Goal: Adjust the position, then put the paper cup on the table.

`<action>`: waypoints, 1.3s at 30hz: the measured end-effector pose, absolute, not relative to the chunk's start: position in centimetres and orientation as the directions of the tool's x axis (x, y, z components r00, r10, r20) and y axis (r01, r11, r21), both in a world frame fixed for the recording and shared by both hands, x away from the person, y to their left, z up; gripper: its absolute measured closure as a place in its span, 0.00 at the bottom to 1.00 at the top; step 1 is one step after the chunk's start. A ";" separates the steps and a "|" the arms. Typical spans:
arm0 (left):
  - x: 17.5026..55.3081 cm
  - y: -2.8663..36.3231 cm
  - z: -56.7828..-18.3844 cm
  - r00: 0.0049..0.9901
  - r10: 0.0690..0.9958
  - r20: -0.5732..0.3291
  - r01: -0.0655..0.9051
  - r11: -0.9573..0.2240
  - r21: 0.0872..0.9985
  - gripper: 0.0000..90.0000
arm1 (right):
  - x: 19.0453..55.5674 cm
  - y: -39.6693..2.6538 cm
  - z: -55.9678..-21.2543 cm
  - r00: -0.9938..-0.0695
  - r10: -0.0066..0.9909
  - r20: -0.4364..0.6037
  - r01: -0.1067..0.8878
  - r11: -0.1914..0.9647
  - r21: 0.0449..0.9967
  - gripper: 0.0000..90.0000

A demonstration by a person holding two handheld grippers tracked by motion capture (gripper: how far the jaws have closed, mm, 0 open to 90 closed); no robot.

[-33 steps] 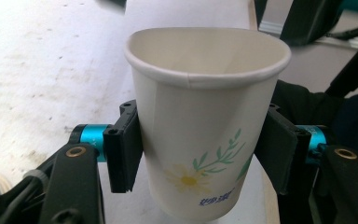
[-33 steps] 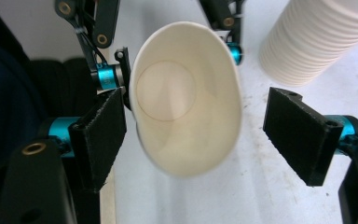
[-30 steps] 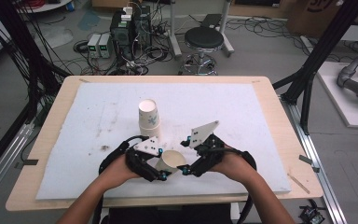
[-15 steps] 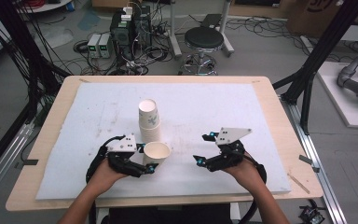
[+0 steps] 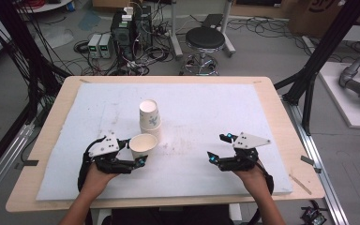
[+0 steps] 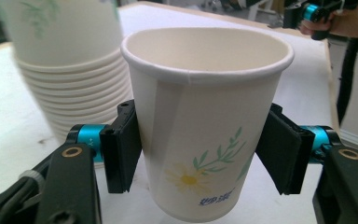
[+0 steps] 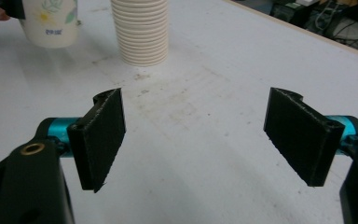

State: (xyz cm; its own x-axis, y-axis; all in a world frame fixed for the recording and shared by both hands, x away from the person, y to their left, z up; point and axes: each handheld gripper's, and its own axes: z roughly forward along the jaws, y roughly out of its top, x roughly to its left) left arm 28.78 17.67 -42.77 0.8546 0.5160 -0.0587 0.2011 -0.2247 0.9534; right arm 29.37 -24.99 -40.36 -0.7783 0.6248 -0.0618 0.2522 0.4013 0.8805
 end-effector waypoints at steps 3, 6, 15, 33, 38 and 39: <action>28.8 18.0 -42.6 0.850 0.523 -0.057 0.190 -0.203 0.961 0.40 | 29.2 -25.4 -40.4 -0.760 0.646 -0.072 0.242 0.384 0.891 0.23; 28.8 18.3 -42.5 0.848 0.528 -0.054 0.187 -0.203 0.961 0.40 | 29.2 -25.7 -40.5 -0.749 0.659 -0.063 0.254 0.374 0.892 0.23; 28.8 18.5 -42.2 0.855 0.516 -0.051 0.169 -0.185 0.968 0.39 | 28.9 -26.1 -40.6 -0.741 0.668 -0.065 0.259 0.374 0.891 0.23; 29.0 23.5 -42.0 0.804 0.591 -0.062 0.178 -0.140 0.974 0.38 | 29.1 -25.7 -40.9 -0.749 0.660 -0.063 0.262 0.382 0.886 0.23; 29.7 24.9 -42.1 0.729 0.682 -0.052 0.195 -0.135 0.972 0.38 | 29.0 -25.7 -41.0 -0.751 0.657 -0.067 0.257 0.385 0.887 0.23; 30.0 25.1 -42.2 0.704 0.709 -0.049 0.204 -0.135 0.970 0.38 | 29.0 -25.7 -41.0 -0.749 0.659 -0.062 0.263 0.382 0.886 0.23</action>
State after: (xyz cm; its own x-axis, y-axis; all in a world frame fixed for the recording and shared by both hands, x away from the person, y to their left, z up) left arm 29.97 25.13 -42.15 0.7038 0.7086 -0.0493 0.2039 -0.1350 0.9696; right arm 28.99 -25.73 -40.97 -0.7493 0.6594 -0.0616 0.2634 0.3820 0.8858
